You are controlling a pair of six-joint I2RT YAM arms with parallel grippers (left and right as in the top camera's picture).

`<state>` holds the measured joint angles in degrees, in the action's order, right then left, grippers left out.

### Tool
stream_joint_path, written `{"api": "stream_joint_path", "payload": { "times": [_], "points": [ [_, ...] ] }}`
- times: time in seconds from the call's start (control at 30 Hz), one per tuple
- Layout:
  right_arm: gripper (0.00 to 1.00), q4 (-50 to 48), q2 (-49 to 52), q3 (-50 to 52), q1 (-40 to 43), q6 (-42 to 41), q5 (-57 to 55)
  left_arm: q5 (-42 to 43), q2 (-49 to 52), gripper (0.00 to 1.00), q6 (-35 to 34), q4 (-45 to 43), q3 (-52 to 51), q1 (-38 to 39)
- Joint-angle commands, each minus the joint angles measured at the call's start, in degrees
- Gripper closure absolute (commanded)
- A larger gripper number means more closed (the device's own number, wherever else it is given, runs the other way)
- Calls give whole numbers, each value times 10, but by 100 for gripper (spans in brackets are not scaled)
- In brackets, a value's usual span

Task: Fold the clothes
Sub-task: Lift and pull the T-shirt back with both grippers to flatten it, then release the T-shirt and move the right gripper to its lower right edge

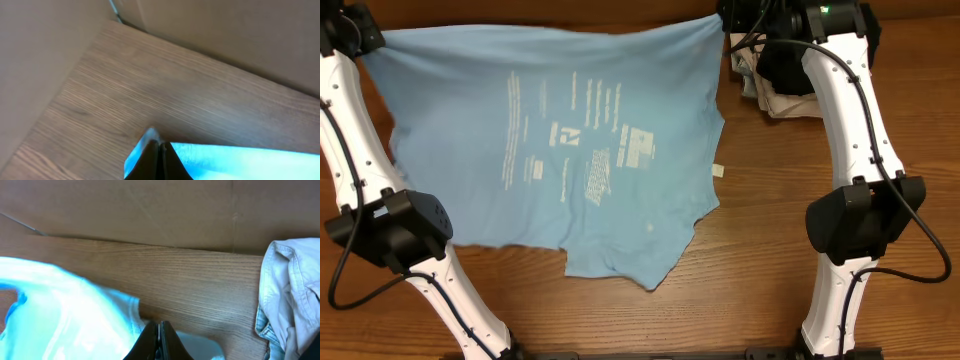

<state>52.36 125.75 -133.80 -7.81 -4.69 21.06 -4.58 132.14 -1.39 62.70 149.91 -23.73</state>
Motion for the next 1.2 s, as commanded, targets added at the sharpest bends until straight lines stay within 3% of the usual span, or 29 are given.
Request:
{"api": "stream_joint_path", "payload": {
  "times": [0.0,0.17,0.37,0.73,0.87,0.9,0.93,0.97,1.0,1.07,1.1,1.17],
  "points": [
    [96,26,-7,-9,1,0,5,18,-9,96,-3,7,6,-3],
    [96,175,-7,-4,-9,0,9,14,-12,96,15,98,6,-6],
    [96,274,-6,48,-37,0,-3,10,6,96,27,159,5,-14],
    [96,240,-6,280,-86,-31,-6,13,65,96,31,184,-19,-46],
    [96,230,-6,311,-84,-39,-6,16,87,94,31,197,-24,-50],
    [96,232,-6,311,-83,-39,-6,17,92,87,31,200,-24,-50],
    [96,232,-6,311,-83,-39,-6,17,97,72,31,203,-25,-51],
    [89,233,-7,311,-83,-39,-6,18,99,47,26,204,-25,-51],
    [78,233,-8,309,-82,-39,-5,21,100,30,22,205,-25,-51],
    [50,238,-10,305,-80,-38,-5,36,97,6,14,204,-24,-51],
    [43,243,-11,300,-79,-38,-4,43,94,0,12,204,-21,-51],
    [37,261,-17,282,-78,-37,-4,45,83,0,9,211,-10,-51]
  ]
}}
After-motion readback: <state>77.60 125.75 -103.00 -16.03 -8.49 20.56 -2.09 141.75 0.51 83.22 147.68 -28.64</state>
